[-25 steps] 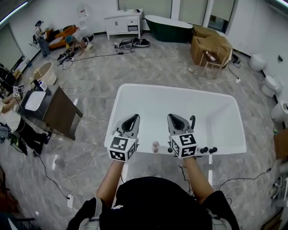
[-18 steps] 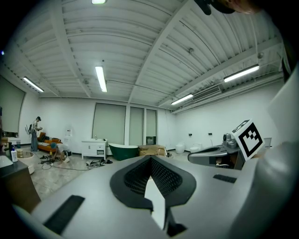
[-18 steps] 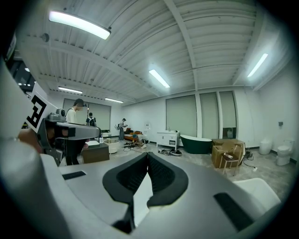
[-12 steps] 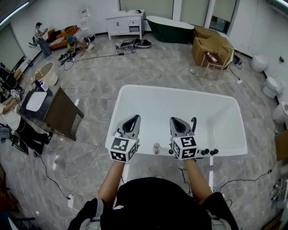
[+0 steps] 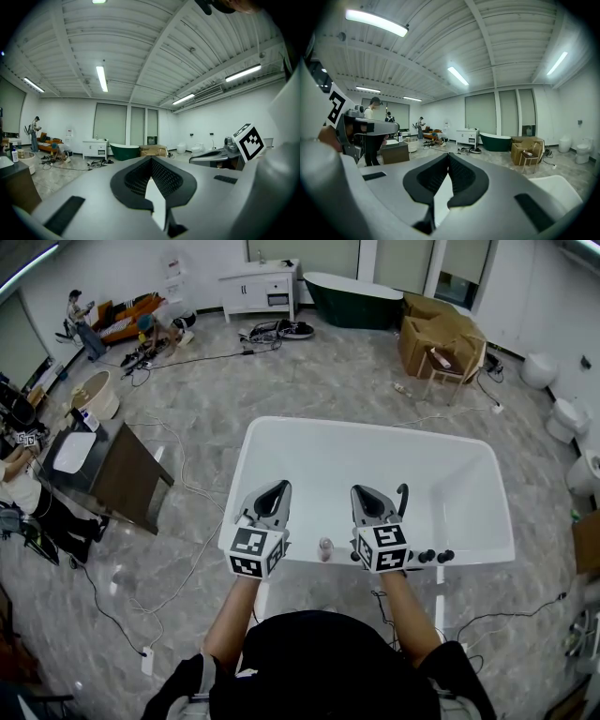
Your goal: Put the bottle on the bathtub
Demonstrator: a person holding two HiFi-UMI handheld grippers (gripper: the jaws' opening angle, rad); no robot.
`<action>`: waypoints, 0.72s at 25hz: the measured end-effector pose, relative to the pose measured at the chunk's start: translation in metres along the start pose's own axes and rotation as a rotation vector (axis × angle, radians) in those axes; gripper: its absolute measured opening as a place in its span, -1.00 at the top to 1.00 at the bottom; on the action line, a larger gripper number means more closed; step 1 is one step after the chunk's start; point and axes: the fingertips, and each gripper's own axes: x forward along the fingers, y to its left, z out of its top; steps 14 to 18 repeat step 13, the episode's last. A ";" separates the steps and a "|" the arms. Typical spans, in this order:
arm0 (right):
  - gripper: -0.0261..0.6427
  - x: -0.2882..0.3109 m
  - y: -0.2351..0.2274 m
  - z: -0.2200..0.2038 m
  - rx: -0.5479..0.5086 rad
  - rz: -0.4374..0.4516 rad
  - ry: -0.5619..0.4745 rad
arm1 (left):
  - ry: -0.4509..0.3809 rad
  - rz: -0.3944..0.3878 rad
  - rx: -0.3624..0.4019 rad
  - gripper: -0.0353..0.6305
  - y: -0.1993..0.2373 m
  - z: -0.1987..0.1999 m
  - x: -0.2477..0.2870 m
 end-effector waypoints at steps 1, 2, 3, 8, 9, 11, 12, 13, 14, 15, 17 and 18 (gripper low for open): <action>0.85 -0.001 -0.001 0.001 0.000 0.000 -0.001 | 0.000 0.000 0.000 0.86 -0.001 0.001 0.000; 0.85 -0.001 -0.001 0.002 0.000 0.001 -0.002 | -0.001 -0.001 0.001 0.86 -0.002 0.001 0.001; 0.85 -0.001 -0.002 0.002 -0.001 0.001 -0.003 | -0.001 -0.001 0.002 0.86 -0.002 0.001 0.001; 0.85 -0.003 -0.001 0.000 -0.001 0.004 -0.002 | 0.002 0.001 -0.003 0.86 -0.006 -0.001 -0.001; 0.85 -0.004 -0.001 0.000 0.000 0.004 -0.001 | 0.002 0.001 -0.001 0.86 -0.007 -0.001 -0.002; 0.85 -0.004 0.000 -0.001 0.002 0.003 0.001 | 0.003 0.002 0.000 0.86 -0.006 -0.002 -0.003; 0.85 -0.004 0.001 -0.001 0.003 0.003 0.002 | 0.004 0.002 0.000 0.86 -0.005 -0.002 -0.004; 0.85 -0.004 0.002 -0.001 0.004 0.002 0.003 | 0.004 0.003 0.000 0.86 -0.005 -0.002 -0.005; 0.85 -0.004 0.002 -0.001 0.004 0.002 0.003 | 0.004 0.003 0.000 0.86 -0.005 -0.002 -0.005; 0.85 -0.004 0.002 -0.001 0.004 0.002 0.003 | 0.004 0.003 0.000 0.86 -0.005 -0.002 -0.005; 0.85 -0.004 0.002 -0.001 0.004 0.002 0.003 | 0.004 0.003 0.000 0.86 -0.005 -0.002 -0.005; 0.85 -0.004 0.002 -0.001 0.004 0.002 0.003 | 0.004 0.003 0.000 0.86 -0.005 -0.002 -0.005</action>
